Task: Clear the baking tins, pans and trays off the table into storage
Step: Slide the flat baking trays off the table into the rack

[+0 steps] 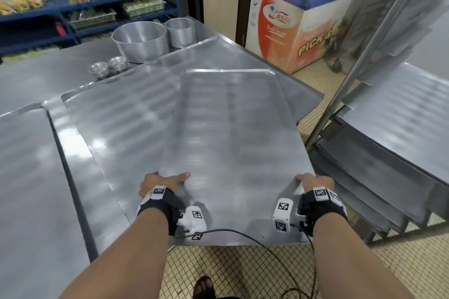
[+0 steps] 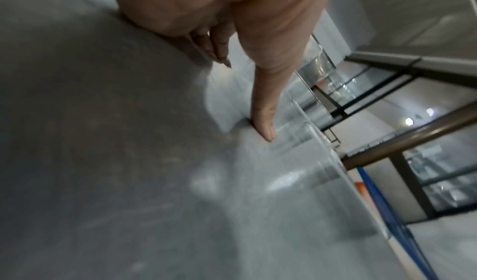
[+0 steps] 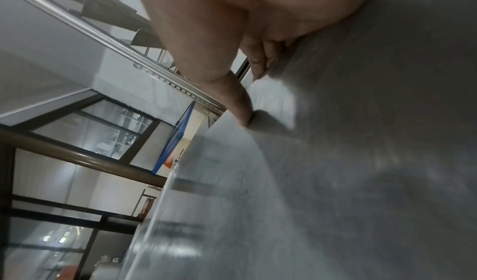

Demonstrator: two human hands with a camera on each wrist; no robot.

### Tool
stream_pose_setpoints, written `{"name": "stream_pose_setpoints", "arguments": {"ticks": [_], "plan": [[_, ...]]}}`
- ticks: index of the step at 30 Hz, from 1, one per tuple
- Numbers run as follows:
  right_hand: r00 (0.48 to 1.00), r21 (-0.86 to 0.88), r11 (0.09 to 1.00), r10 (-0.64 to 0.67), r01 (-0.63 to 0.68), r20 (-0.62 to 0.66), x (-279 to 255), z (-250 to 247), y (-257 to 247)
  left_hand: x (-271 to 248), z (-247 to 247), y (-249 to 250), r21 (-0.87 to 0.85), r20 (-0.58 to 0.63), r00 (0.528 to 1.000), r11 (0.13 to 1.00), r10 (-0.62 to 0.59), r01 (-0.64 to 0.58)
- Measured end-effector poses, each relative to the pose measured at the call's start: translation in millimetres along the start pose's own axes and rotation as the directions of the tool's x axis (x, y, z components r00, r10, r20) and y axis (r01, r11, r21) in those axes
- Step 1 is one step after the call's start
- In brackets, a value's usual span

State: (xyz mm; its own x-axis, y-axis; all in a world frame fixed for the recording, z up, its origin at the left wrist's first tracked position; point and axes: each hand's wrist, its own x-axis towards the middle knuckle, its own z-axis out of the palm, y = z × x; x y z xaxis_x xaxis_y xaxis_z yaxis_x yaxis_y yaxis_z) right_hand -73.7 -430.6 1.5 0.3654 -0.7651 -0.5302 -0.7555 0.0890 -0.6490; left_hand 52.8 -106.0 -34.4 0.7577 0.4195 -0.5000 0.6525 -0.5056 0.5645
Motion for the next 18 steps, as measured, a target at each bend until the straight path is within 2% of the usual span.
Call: {"name": "stream_pose_setpoints", "arguments": {"ticks": [5, 9, 13, 15, 18], "plan": [[1.0, 0.081, 0.997, 0.002, -0.003, 0.016, -5, -4, 3, -9, -8, -12, -0.156, -0.005, 0.999, 0.987, -0.05, 0.048], [0.999, 0.075, 0.997, 0.01, -0.013, 0.044, -16, 0, 9, -22, -25, -26, -0.268, -0.078, 0.995, 0.962, -0.066, 0.042], [0.997, 0.08, 0.996, -0.04, 0.034, 0.073, -26, -2, 8, -43, -41, -48, -0.324, -0.164, 0.983, 0.946, -0.086, 0.029], [0.993, 0.091, 0.993, -0.081, 0.073, 0.089, -32, -6, 5, -53, -48, -62, -0.389, -0.174, 0.98, 0.921, -0.098, 0.023], [0.98, 0.079, 0.985, -0.161, 0.152, 0.119, -43, -7, -1, -66, -65, -88, -0.4, -0.202, 0.974, 0.916, -0.099, 0.01]]}}
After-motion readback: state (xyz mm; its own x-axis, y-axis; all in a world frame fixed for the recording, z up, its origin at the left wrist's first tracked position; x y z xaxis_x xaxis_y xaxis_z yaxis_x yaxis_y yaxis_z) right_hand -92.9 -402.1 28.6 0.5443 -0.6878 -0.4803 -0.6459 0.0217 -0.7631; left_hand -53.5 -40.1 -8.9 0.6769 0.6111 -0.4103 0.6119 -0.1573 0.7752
